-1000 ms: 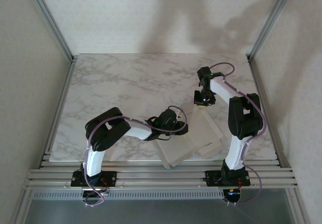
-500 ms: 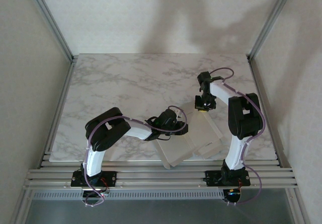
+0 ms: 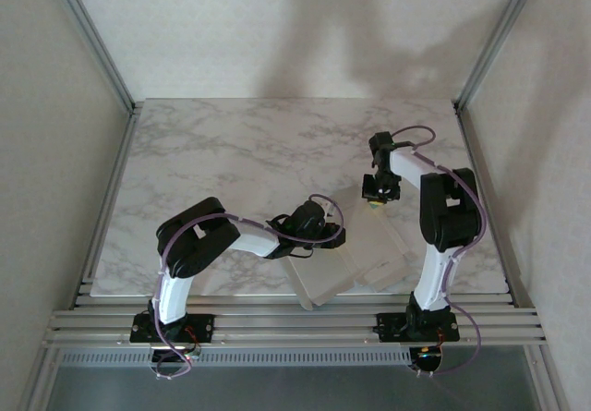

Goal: Fold the paper box

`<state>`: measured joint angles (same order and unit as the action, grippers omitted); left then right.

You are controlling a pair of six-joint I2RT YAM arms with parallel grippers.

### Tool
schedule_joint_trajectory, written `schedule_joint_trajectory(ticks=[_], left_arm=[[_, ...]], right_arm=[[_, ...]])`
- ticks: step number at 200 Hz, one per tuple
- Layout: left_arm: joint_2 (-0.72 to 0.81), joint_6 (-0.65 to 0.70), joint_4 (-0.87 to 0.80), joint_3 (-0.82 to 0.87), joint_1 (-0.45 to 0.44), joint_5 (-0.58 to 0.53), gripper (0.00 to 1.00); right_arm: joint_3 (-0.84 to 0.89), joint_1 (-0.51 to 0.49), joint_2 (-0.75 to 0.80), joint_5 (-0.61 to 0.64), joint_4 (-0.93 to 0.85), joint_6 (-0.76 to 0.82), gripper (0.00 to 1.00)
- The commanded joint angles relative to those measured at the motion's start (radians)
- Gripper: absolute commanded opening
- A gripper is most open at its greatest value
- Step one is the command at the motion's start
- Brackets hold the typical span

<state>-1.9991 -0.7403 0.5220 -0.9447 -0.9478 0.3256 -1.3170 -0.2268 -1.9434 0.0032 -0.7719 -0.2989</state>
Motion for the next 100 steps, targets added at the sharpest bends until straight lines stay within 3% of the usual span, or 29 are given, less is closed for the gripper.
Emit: schedule_joint_trajectory(ticks=[1,53,100], left_arm=[[-0.027,0.011,-0.080,0.011,-0.012,-0.026,0.22],[-0.029,0.019,-0.086,0.006,-0.014,-0.026,0.22],[-0.024,0.023,-0.093,0.006,-0.019,-0.035,0.22]], right_arm=[[0.016,0.001,-0.029,-0.019,0.012,0.006,0.00],[0.036,0.000,-0.015,-0.002,0.024,-0.001,0.00],[-0.068,0.000,-0.007,-0.020,-0.016,0.019,0.00]])
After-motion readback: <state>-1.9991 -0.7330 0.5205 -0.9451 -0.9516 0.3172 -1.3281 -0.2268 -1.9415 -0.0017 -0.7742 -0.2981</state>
